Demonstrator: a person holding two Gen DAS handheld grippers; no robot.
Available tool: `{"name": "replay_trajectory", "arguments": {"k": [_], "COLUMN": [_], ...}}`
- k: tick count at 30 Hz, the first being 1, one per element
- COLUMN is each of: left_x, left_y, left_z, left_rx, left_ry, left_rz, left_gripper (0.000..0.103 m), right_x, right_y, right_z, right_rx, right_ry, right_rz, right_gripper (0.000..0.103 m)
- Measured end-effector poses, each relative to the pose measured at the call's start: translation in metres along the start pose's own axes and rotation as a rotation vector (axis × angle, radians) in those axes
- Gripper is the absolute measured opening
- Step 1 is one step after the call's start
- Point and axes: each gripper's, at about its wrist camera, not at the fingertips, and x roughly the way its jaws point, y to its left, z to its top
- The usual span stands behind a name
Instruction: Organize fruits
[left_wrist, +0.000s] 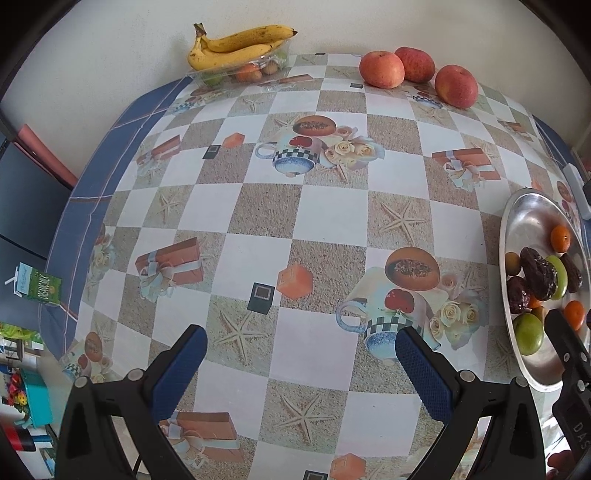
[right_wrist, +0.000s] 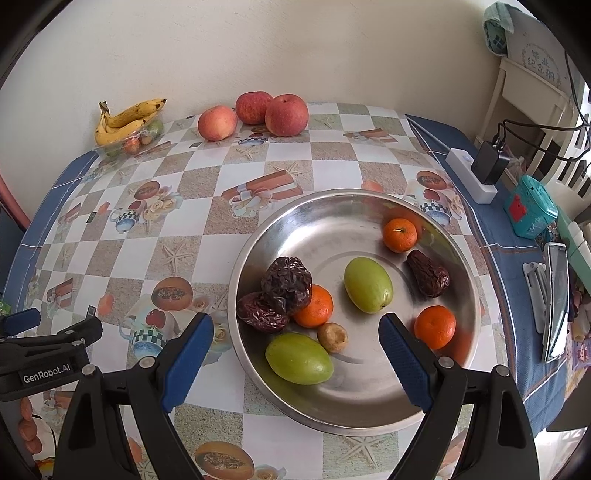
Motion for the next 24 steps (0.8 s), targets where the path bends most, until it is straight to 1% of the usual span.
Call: {"name": "replay_trajectory", "arguments": {"k": [11, 24], "left_x": [0.0029, 0.0060], "left_y": [0.0002, 0.0020], "left_z": [0.0001, -0.0002], "left_rx": [-0.004, -0.023], "left_ry": [0.018, 0.034], "left_rz": [-0.014, -0.024], "left_gripper": [0.103, 0.103], "right_x": [0.0031, 0.0069], "right_y": [0.0015, -0.0044], "right_z": [-0.0011, -0.0020], "right_rx": [-0.010, 0.009], "right_ry": [0.017, 0.038], "right_rz": [-0.010, -0.028], "right_gripper": [0.091, 0.091]}}
